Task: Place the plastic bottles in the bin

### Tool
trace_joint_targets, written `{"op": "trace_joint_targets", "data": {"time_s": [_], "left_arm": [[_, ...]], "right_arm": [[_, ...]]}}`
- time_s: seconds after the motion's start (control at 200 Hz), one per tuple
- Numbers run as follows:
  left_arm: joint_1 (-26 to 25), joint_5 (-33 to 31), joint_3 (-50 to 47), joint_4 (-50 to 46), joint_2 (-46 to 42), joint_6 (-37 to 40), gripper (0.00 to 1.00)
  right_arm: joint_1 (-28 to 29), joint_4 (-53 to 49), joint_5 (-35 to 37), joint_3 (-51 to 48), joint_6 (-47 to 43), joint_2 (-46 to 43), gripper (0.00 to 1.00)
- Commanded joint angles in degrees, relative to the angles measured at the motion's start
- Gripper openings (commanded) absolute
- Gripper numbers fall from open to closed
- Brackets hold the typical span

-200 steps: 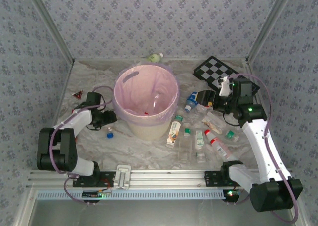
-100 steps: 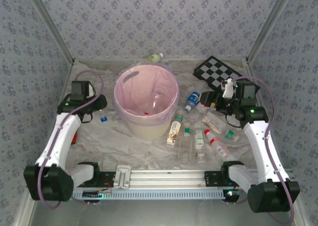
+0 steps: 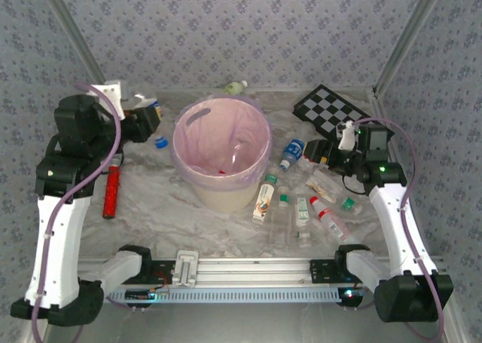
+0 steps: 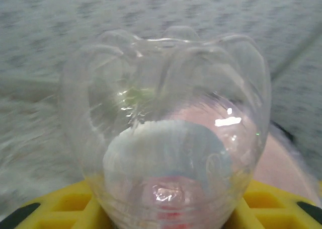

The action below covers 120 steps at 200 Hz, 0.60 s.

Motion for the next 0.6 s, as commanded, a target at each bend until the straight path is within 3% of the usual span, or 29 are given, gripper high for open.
{"op": "trace_joint_targets", "data": {"time_s": [0.0,0.15,0.395,0.595], "left_arm": [[-6.3,2.5,4.1,-0.2,5.7,2.8,0.24],[-14.2,-1.0,7.8,-1.0,12.9,6.0,0.0],[-24.5,-8.7,13.5,-5.1,25.7,10.6,0.0],[-28.0,-11.3,9.2,-5.7,31.0,10.2,0.0]], "right_arm": [[-0.4,-1.1,0.6,0.1,0.1,-1.5,0.84],[-0.4,-1.7,1.1,-0.5,0.2,-2.6,0.84],[-0.3,-2.4,2.0,0.2,-0.3,-2.2,0.84],[-0.4,-4.0,3.5,-0.3,-1.8,-3.2,0.84]]}}
